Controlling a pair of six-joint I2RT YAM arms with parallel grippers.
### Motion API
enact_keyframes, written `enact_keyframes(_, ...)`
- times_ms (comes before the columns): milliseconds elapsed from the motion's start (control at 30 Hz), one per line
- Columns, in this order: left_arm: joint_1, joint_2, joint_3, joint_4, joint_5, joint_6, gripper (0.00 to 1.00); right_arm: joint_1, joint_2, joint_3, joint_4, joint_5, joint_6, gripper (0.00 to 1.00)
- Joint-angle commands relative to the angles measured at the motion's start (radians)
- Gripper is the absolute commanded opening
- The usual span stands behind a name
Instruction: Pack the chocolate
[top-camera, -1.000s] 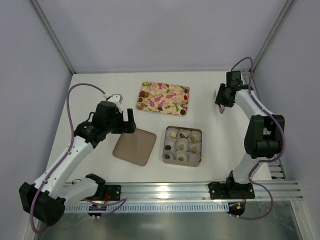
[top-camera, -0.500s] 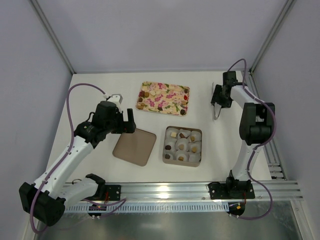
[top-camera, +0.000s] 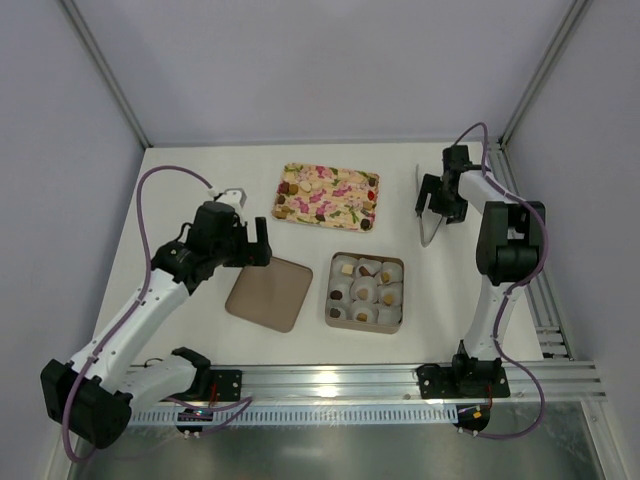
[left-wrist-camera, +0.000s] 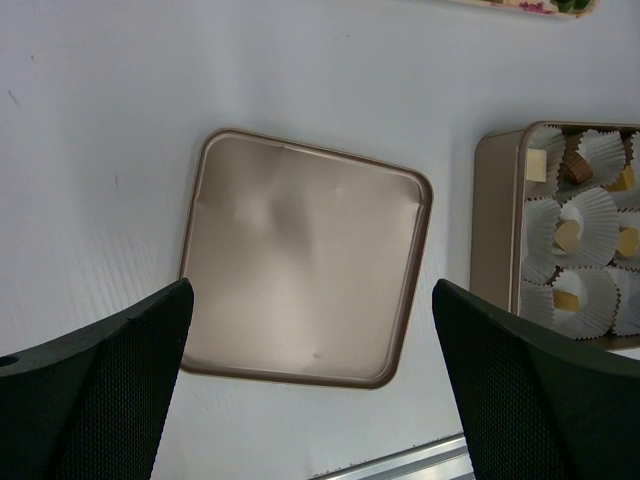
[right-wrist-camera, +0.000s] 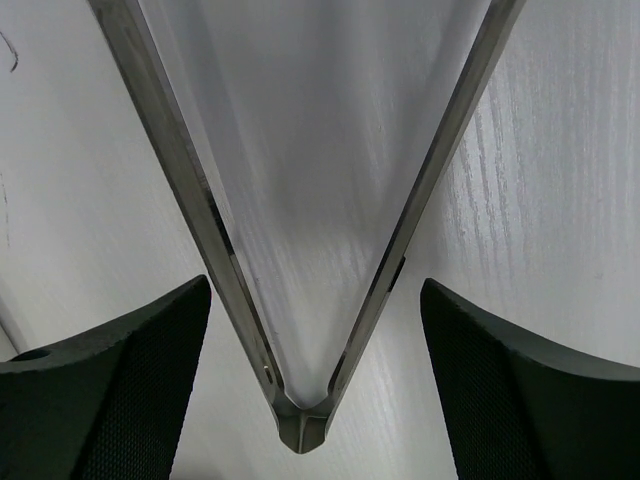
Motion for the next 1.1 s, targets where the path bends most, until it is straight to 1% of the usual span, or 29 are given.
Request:
enact_keyframes(0, 0.003, 0.013, 0.029, 0.002, -0.028, -0.004, 1.0, -0.003, -0.002, 0.035, -0.028, 0.003, 0.01, 0.86)
enact_keyframes(67, 0.002, 0.023, 0.027, -0.007, -0.039, -0.013, 1.0, -0.003, -0.032, 0.021, -0.028, 0.023, 0.021, 0.87)
enact_keyframes(200, 0.003, 0.058, 0.041, -0.061, -0.123, -0.038, 1.0, -0.003, -0.138, -0.025, -0.025, 0.052, 0.044, 0.87)
enact_keyframes(233, 0.003, 0.072, 0.053, -0.079, -0.178, -0.043, 1.0, -0.002, -0.169, -0.045, -0.026, 0.051, 0.05, 0.87)
enact_keyframes(267, 0.003, 0.102, 0.059, -0.104, -0.2, -0.052, 1.0, 0.0, -0.222, -0.058, -0.023, 0.041, 0.056, 0.88)
enact_keyframes(300, 0.005, 0.121, 0.065, -0.122, -0.22, -0.052, 1.0, 0.004, -0.256, -0.074, -0.017, 0.026, 0.065, 0.91)
enact_keyframes(400, 0.011, 0.202, 0.107, -0.17, -0.254, -0.055, 1.0, 0.064, -0.371, -0.129, 0.001, 0.003, 0.068, 0.91)
enact_keyframes(500, 0.032, 0.277, 0.124, -0.176, -0.206, -0.047, 0.97, 0.156, -0.462, -0.172, 0.021, -0.04, 0.074, 0.9)
enact_keyframes(533, 0.041, 0.295, 0.13, -0.178, -0.185, -0.046, 0.93, 0.182, -0.483, -0.19, 0.029, -0.051, 0.082, 0.88)
enact_keyframes(567, 0.054, 0.315, 0.136, -0.181, -0.151, -0.046, 0.9, 0.246, -0.499, -0.2, 0.038, -0.06, 0.08, 0.87)
enact_keyframes(600, 0.072, 0.355, 0.144, -0.181, -0.139, -0.043, 0.88, 0.274, -0.523, -0.207, 0.052, -0.064, 0.084, 0.83)
enact_keyframes(633, 0.086, 0.374, 0.144, -0.172, -0.128, -0.041, 0.82, 0.297, -0.529, -0.216, 0.053, -0.078, 0.09, 0.82)
enact_keyframes(667, 0.1, 0.394, 0.144, -0.167, -0.091, -0.04, 0.8, 0.34, -0.535, -0.221, 0.061, -0.092, 0.097, 0.8)
enact_keyframes(700, 0.133, 0.424, 0.139, -0.159, -0.068, -0.029, 0.78, 0.354, -0.549, -0.238, 0.082, -0.107, 0.1, 0.77)
enact_keyframes(733, 0.149, 0.44, 0.136, -0.144, -0.053, -0.024, 0.74, 0.369, -0.554, -0.244, 0.092, -0.12, 0.106, 0.75)
enact_keyframes(767, 0.163, 0.453, 0.133, -0.133, -0.031, -0.018, 0.72, 0.383, -0.557, -0.249, 0.098, -0.141, 0.113, 0.74)
enact_keyframes(800, 0.179, 0.464, 0.128, -0.126, 0.004, -0.012, 0.71, 0.412, -0.56, -0.261, 0.11, -0.149, 0.113, 0.73)
enact_keyframes(900, 0.216, 0.503, 0.121, -0.09, 0.05, 0.011, 0.7, 0.454, -0.569, -0.279, 0.127, -0.163, 0.114, 0.71)
enact_keyframes(967, 0.239, 0.544, 0.128, -0.086, 0.05, 0.028, 0.68, 0.468, -0.571, -0.29, 0.141, -0.176, 0.116, 0.69)
enact_keyframes(1067, 0.273, 0.599, 0.15, -0.083, 0.122, 0.051, 0.66, 0.494, -0.574, -0.305, 0.156, -0.187, 0.119, 0.68)
